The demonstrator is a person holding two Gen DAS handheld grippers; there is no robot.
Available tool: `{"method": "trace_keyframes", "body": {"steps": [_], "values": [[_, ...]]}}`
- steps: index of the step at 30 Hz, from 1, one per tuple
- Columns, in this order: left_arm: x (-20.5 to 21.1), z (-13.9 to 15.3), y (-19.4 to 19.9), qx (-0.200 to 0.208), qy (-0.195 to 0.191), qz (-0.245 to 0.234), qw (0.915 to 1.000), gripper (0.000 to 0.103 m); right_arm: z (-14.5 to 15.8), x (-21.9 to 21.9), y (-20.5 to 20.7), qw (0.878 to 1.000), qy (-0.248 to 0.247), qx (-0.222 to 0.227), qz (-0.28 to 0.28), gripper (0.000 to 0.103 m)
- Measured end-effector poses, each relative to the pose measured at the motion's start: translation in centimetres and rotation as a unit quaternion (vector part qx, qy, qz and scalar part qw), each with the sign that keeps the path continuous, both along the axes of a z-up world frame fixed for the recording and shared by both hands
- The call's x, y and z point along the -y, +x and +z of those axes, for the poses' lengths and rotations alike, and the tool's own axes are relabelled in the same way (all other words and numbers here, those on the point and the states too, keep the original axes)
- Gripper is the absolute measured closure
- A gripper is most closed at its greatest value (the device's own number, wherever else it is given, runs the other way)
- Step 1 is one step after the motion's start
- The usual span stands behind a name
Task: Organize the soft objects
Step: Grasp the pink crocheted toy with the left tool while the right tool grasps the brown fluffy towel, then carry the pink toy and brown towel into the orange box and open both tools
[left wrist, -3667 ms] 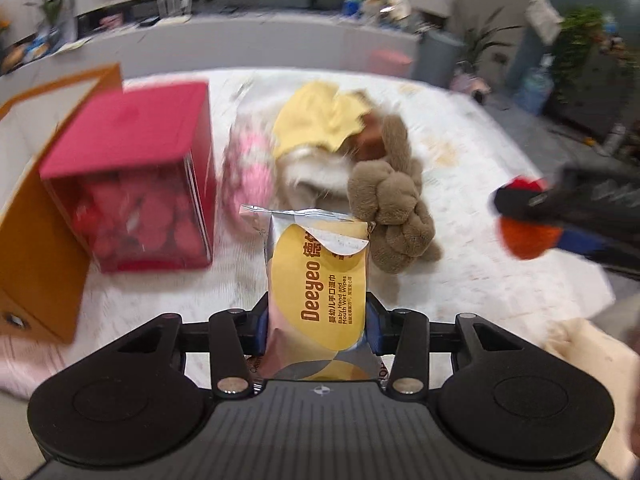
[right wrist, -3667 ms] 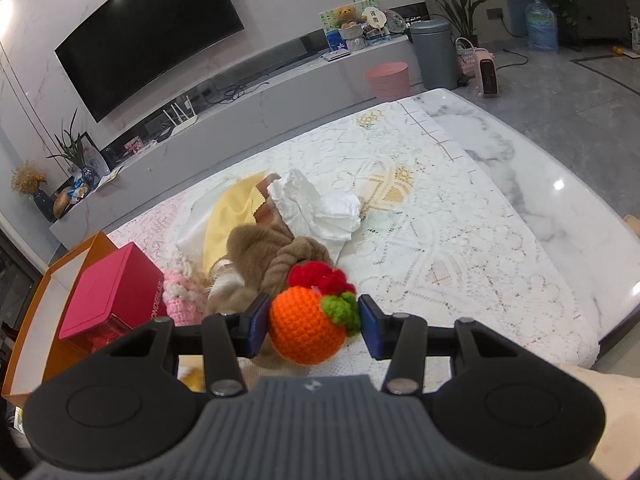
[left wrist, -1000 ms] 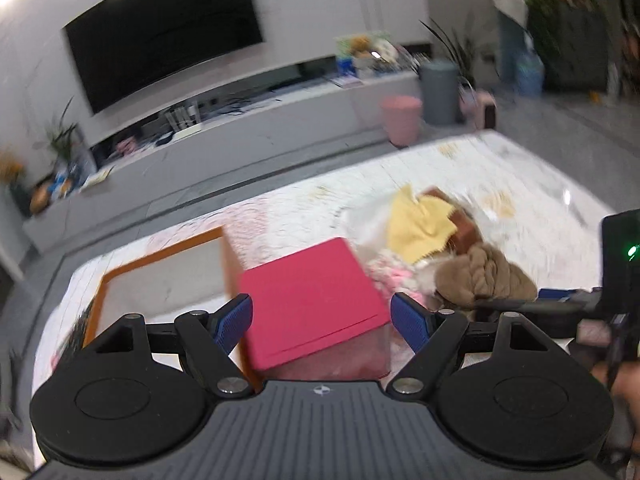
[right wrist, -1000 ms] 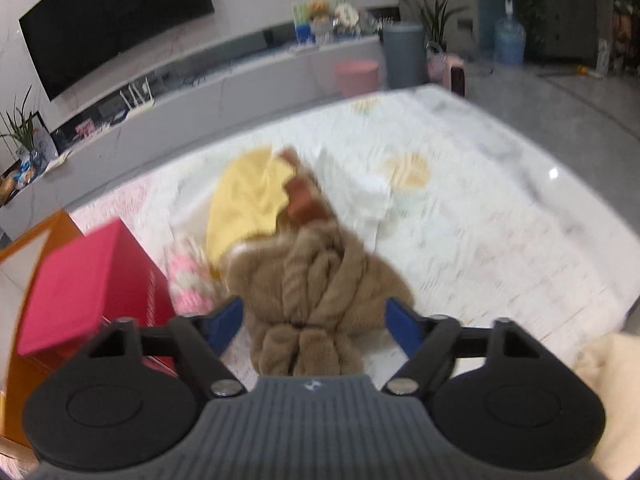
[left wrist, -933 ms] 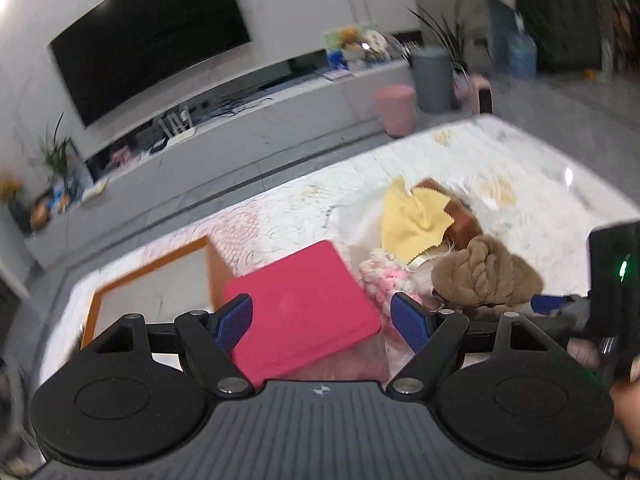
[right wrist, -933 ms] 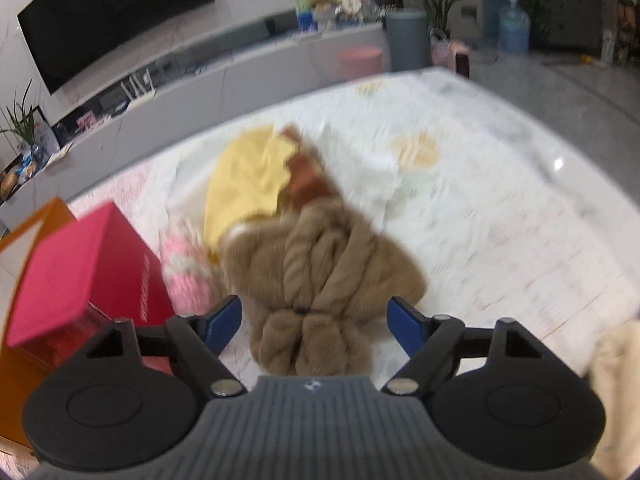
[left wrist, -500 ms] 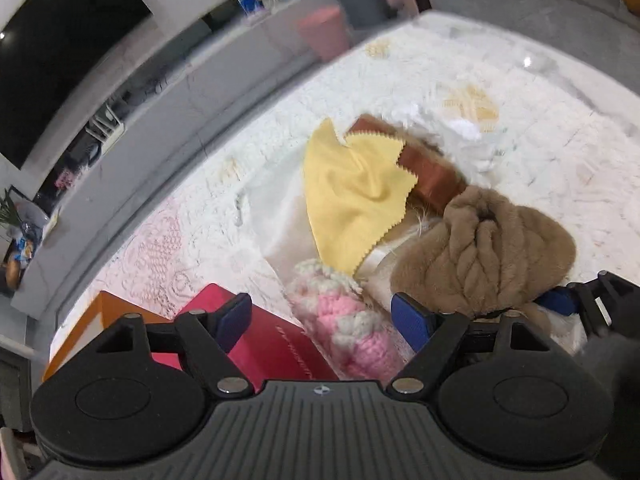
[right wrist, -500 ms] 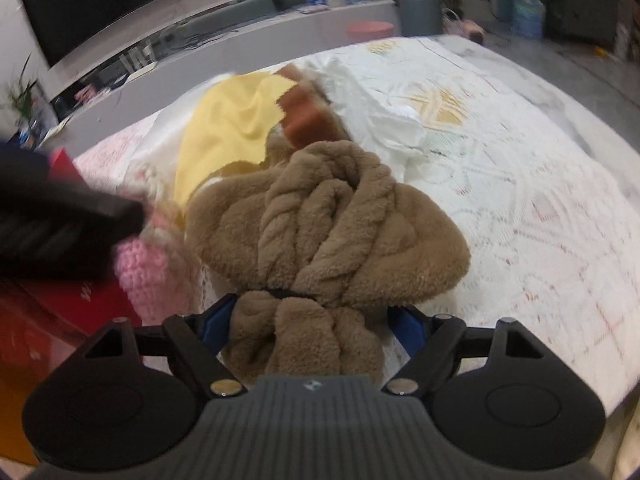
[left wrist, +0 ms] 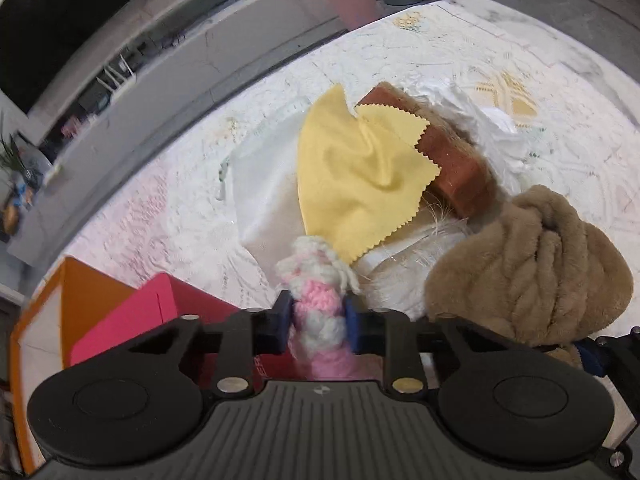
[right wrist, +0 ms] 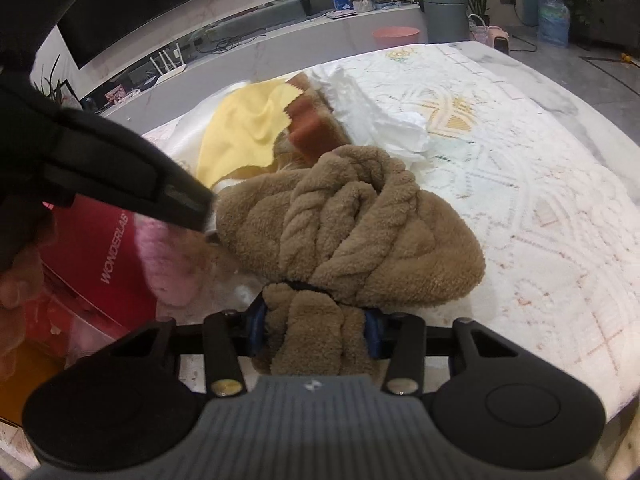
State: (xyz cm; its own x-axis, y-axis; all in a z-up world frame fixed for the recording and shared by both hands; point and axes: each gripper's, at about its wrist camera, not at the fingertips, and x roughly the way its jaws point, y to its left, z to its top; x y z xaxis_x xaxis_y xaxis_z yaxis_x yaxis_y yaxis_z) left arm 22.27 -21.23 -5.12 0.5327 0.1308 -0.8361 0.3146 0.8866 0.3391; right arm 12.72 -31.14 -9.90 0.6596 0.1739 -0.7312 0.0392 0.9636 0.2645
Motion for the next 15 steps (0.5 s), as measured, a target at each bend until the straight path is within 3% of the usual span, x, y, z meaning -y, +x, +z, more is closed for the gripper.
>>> {"method": "trace_keyframes", "body": {"steps": [6, 15], "values": [[-0.2, 0.7, -0.7, 0.011, -0.014, -0.015, 0.9997, 0.079, 0.3, 0.9, -0.4, 1.000, 0.003, 0.007, -0.016, 0.058], [-0.6, 4.0, -2.6, 0.022, -0.044, -0.045, 0.9978, 0.080, 1.8, 2.3, -1.4, 0.999, 0.025, 0.027, -0.021, 0.058]]}}
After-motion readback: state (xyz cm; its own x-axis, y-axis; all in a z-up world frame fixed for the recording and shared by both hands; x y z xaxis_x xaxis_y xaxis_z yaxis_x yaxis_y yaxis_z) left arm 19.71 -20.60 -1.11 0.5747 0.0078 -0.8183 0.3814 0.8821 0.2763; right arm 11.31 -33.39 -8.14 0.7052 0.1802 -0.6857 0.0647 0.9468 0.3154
